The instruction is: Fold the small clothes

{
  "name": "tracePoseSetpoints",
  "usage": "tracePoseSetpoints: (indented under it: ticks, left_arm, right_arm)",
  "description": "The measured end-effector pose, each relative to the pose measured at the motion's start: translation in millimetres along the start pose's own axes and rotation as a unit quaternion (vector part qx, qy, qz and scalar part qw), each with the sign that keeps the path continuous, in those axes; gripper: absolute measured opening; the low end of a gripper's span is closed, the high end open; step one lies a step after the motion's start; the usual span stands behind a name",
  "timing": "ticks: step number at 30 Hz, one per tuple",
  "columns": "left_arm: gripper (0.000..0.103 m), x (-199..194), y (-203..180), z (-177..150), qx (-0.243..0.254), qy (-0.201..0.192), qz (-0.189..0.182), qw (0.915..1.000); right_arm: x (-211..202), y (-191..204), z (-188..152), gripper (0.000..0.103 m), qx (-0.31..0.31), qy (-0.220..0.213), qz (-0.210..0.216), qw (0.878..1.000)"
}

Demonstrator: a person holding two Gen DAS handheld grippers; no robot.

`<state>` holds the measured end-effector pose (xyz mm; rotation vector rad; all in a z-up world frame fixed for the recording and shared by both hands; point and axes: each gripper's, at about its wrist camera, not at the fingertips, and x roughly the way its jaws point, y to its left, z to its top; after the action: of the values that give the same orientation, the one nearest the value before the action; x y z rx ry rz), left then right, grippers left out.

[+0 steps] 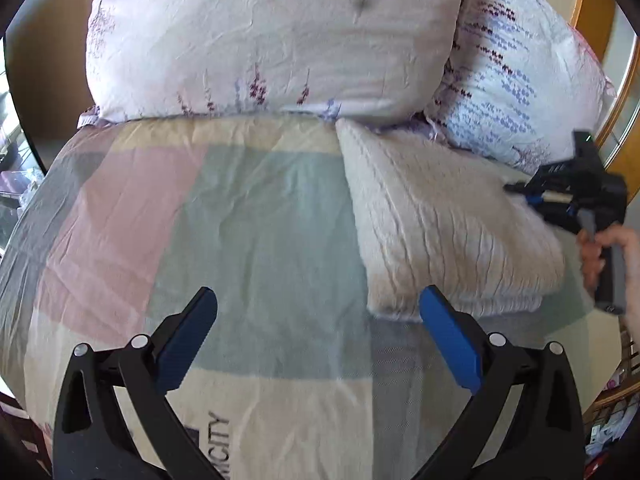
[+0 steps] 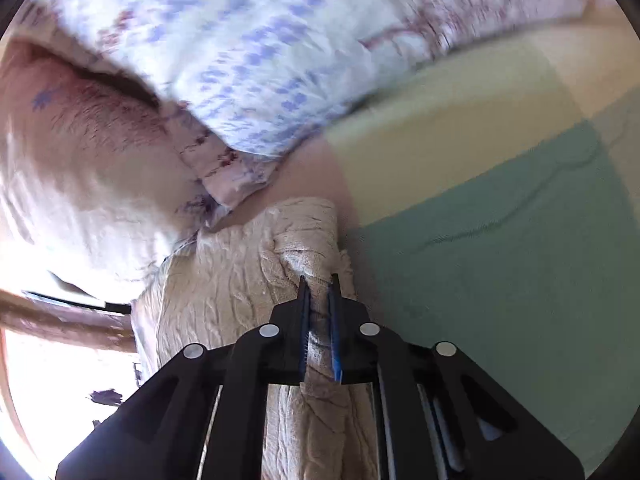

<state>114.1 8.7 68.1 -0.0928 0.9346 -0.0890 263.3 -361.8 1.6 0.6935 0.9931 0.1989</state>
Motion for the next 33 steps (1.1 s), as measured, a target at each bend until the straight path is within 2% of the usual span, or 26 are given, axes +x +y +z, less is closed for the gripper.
tracePoseSetpoints:
  ticks: [1, 2, 4, 6, 8, 9, 11, 12, 13, 16, 17, 19, 24, 25, 27, 29, 33]
  left_arm:
    - [0.101, -1, 1, -5, 0.004, 0.004, 0.006, 1.0]
    - [0.101, -2, 3, -10, 0.01, 0.008, 0.008, 0.9999]
    - [0.101, -4, 6, -19, 0.021, 0.014, 0.005, 0.9997]
    - [0.101, -4, 8, -25, 0.028, 0.025, 0.005, 0.9993]
    - [0.101, -3, 10, -30, 0.026, 0.035, -0.006, 0.999]
    - [0.101, -2, 10, -32, 0.023, 0.039, -0.013, 0.9989]
    - [0.101, 1, 9, -33, 0.015, 0.048, -0.026, 0.9984]
    - [0.101, 2, 8, -33, 0.011, 0.049, -0.027, 0.9984]
    - [0.101, 4, 6, -34, 0.009, 0.048, -0.025, 0.9985]
    - [0.101, 8, 1, -35, 0.009, 0.045, -0.018, 0.9988]
    - [0.101, 10, -2, -36, 0.01, 0.046, -0.017, 0.9987]
    - [0.101, 14, -8, -37, 0.017, 0.052, -0.017, 0.9984]
    - [0.101, 30, -24, -49, 0.049, 0.068, 0.012, 0.9964]
    - [0.101, 34, -26, -51, 0.052, 0.075, 0.017, 0.9957]
    - [0.101, 35, -30, -54, 0.064, 0.063, 0.029, 0.9956]
    - [0.101, 35, -29, -55, 0.06, 0.058, 0.027, 0.9961]
    - [0.101, 34, -27, -57, 0.063, 0.048, 0.023, 0.9966]
  right_arm:
    - [-14, 10, -7, 0.02, -0.014, -0.024, 0.004, 1.0]
    - [-24, 16, -10, 0.043, -0.025, -0.043, 0.016, 0.999]
    - [-59, 25, -38, 0.072, -0.053, -0.076, 0.06, 0.994]
    - [-73, 34, -68, 0.073, -0.085, -0.073, 0.095, 0.989]
    - [-65, 41, -89, 0.072, -0.108, -0.053, 0.099, 0.988]
    - [-58, 39, -97, 0.072, -0.115, -0.037, 0.09, 0.989]
    - [-25, 30, -102, 0.072, -0.105, 0.0, 0.026, 0.994]
    - [-13, 20, -100, 0.072, -0.091, 0.0, 0.009, 0.996]
    - [-15, 22, -99, 0.072, -0.084, -0.02, 0.007, 0.996]
    - [-40, 26, -107, 0.074, -0.079, -0.043, 0.01, 0.996]
    - [-49, 30, -116, 0.082, -0.096, -0.059, -0.002, 0.994]
    - [-59, 35, -139, 0.089, -0.136, -0.085, -0.048, 0.986]
    - [-35, 28, -195, 0.089, -0.198, -0.065, -0.155, 0.966]
    - [-25, 20, -198, 0.089, -0.199, -0.058, -0.163, 0.965]
    - [-12, 19, -203, 0.091, -0.201, -0.051, -0.179, 0.962]
    - [-10, 23, -213, 0.1, -0.223, -0.054, -0.193, 0.954]
    - [-4, 29, -225, 0.102, -0.249, -0.055, -0.228, 0.94]
